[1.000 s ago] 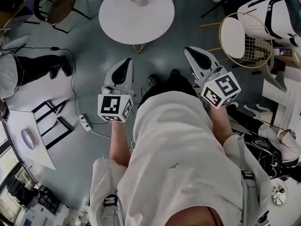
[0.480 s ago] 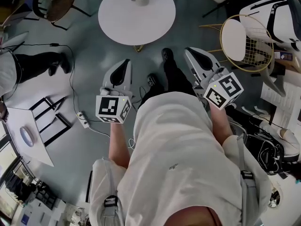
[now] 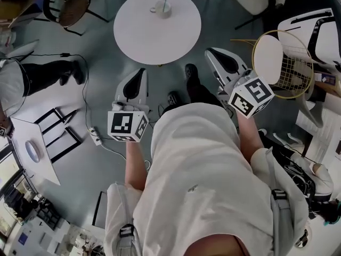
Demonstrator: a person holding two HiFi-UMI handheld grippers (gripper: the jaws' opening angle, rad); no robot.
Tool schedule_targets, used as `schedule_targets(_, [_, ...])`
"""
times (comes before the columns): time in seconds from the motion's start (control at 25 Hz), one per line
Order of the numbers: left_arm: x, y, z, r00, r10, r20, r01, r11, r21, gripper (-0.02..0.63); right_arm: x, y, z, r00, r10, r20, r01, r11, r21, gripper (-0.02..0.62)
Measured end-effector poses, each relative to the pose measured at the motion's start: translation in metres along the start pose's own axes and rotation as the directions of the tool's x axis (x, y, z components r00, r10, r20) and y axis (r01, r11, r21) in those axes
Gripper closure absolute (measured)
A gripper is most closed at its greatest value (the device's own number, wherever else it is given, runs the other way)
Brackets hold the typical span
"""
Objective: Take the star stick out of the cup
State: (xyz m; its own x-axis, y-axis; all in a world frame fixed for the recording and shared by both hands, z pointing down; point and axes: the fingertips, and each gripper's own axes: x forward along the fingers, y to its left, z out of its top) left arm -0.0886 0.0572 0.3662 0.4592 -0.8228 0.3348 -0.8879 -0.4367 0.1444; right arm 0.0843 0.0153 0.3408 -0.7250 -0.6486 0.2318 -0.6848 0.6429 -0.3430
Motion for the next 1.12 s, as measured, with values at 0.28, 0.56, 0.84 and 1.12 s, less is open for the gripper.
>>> schedule_targets(0.28, [0.052,-0.012,0.021,1.000,0.030,-0.009,-0.030,1.000,-0.001,0.598,0.030,-0.060,0.009,0.997,-0.004,-0.079,0.002,1.000,-0.031,0.589])
schedule_targets(0.56, [0.087,-0.025,0.035,0.996,0.085,-0.015,-0.085,0.996,-0.031,0.598,0.062,-0.099,0.009,0.988,0.045,-0.150,-0.054,0.997,-0.057,0.589])
schedule_targets(0.84, [0.110,-0.030,0.026,0.984,0.167,-0.056,-0.172,0.978,-0.115,0.598,0.098,-0.127,0.009,0.984,0.087,-0.158,-0.102,0.991,-0.088,0.589])
schedule_targets(1.12, [0.119,-0.038,0.019,0.976,0.203,-0.079,-0.212,0.967,-0.137,0.598,0.121,-0.142,-0.010,0.978,0.127,-0.166,-0.131,0.991,-0.011,0.589])
